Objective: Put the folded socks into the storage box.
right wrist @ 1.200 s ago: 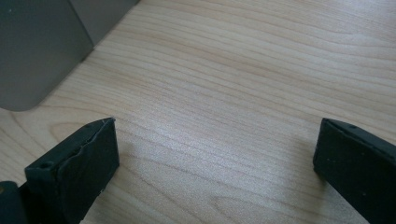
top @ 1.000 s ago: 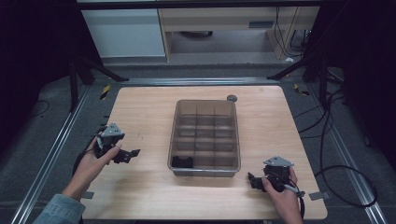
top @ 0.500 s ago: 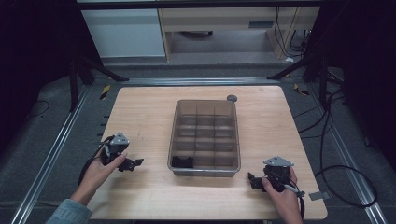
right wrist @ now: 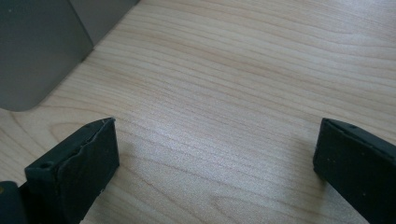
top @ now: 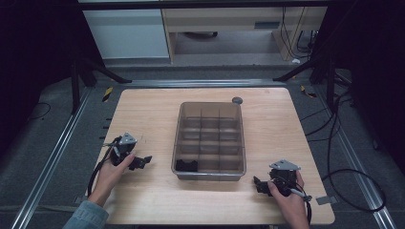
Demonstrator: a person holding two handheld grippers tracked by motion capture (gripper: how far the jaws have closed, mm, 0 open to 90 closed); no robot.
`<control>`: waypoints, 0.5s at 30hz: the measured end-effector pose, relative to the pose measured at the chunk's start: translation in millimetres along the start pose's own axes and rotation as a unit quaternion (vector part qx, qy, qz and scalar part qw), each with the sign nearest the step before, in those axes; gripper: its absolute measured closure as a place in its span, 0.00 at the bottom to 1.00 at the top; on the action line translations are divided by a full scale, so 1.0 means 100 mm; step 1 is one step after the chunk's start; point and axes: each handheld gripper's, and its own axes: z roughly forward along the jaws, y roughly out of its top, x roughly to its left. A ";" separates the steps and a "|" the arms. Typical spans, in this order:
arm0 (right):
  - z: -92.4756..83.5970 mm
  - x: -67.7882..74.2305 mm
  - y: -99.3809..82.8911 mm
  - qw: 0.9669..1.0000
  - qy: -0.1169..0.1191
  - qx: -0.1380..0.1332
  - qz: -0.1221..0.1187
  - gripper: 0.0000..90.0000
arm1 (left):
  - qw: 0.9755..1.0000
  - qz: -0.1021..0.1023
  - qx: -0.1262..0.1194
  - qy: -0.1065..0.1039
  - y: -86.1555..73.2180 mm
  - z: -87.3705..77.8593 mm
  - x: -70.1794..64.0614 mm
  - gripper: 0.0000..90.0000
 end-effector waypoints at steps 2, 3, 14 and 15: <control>0.00 0.00 0.00 1.000 0.000 0.000 0.000 0.01 | 1.000 -0.004 -0.002 -0.001 -0.01 0.02 0.01 0.05; 0.00 0.00 0.00 1.000 0.000 0.000 0.000 0.01 | 1.000 -0.006 -0.001 -0.001 -0.01 0.04 0.02 0.05; 0.00 0.00 0.00 1.000 -0.001 0.000 0.001 0.01 | 1.000 0.005 -0.007 -0.008 -0.08 0.22 -0.05 0.00; 0.00 0.00 0.00 1.000 -0.001 0.000 0.001 0.01 | 1.000 0.005 -0.007 -0.008 -0.08 0.22 -0.05 0.00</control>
